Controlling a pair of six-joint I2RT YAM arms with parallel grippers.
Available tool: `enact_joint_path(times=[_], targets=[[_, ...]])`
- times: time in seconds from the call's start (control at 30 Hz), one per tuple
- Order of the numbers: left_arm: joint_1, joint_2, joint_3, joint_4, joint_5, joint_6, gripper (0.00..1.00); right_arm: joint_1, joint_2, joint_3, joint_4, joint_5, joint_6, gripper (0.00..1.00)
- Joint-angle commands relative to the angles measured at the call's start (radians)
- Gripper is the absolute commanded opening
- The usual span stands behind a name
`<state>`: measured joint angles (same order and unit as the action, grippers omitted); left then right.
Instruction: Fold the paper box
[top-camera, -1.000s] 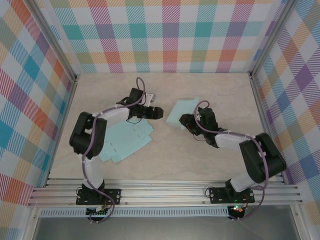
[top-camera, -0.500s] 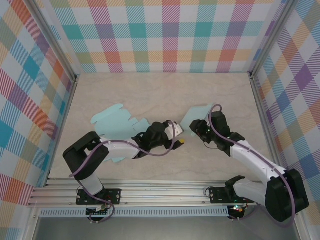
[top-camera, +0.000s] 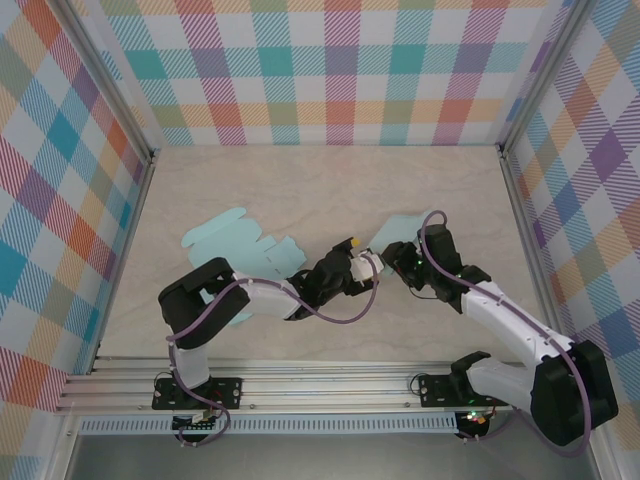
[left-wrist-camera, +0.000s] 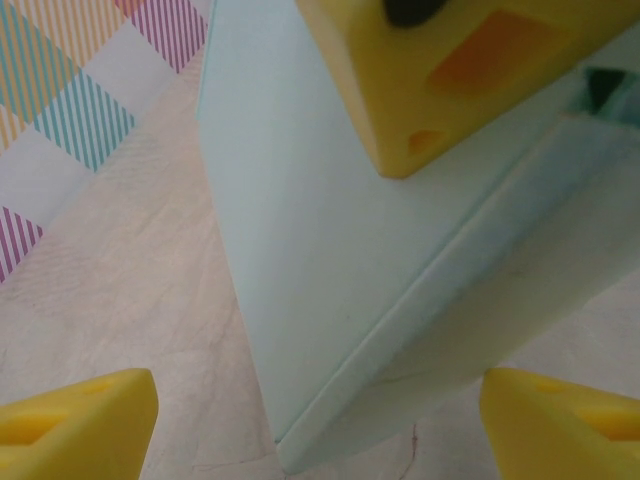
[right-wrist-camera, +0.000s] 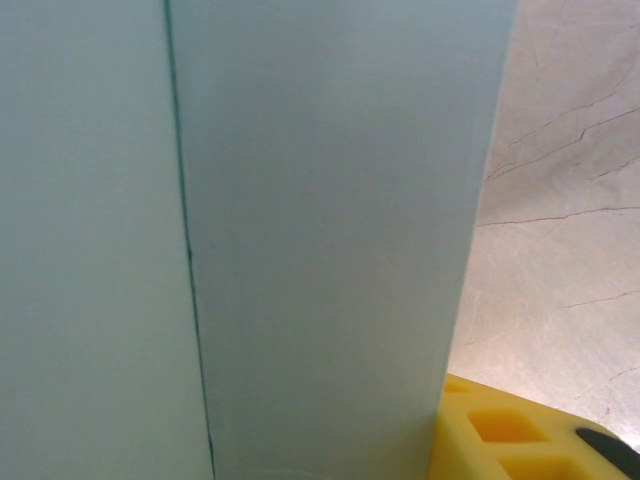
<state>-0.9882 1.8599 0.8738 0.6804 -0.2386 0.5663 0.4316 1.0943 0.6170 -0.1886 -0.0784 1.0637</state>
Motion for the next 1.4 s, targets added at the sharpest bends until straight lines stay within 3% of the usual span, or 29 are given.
enact_joint_path(times=[0.0, 0.37, 0.63, 0.8, 1.03, 1.17, 1.37], targets=[[-0.015, 0.011, 0.041, 0.041, 0.006, -0.007, 0.83, 0.006, 0.011, 0.017, -0.005, -0.040, 0.020, 0.44], [-0.024, -0.022, -0.036, 0.113, 0.103, -0.060, 0.84, 0.005, -0.002, 0.021, -0.028, -0.010, 0.028, 0.45], [-0.024, 0.045, 0.032, 0.137, 0.007, -0.034, 0.82, 0.006, 0.004, 0.018, -0.009, -0.059, 0.053, 0.45], [-0.024, 0.079, 0.066, 0.150, -0.027, -0.025, 0.68, 0.006, -0.014, 0.006, -0.020, -0.060, 0.065, 0.45], [-0.024, 0.083, 0.073, 0.148, 0.001, -0.039, 0.59, 0.006, -0.021, -0.002, -0.018, -0.052, 0.078, 0.50], [-0.024, 0.068, 0.066, 0.141, 0.003, -0.047, 0.34, 0.006, -0.022, 0.000, -0.026, -0.040, 0.071, 0.52], [-0.008, 0.046, 0.052, 0.114, 0.041, -0.095, 0.25, 0.006, -0.029, 0.015, -0.047, -0.019, 0.046, 0.56]])
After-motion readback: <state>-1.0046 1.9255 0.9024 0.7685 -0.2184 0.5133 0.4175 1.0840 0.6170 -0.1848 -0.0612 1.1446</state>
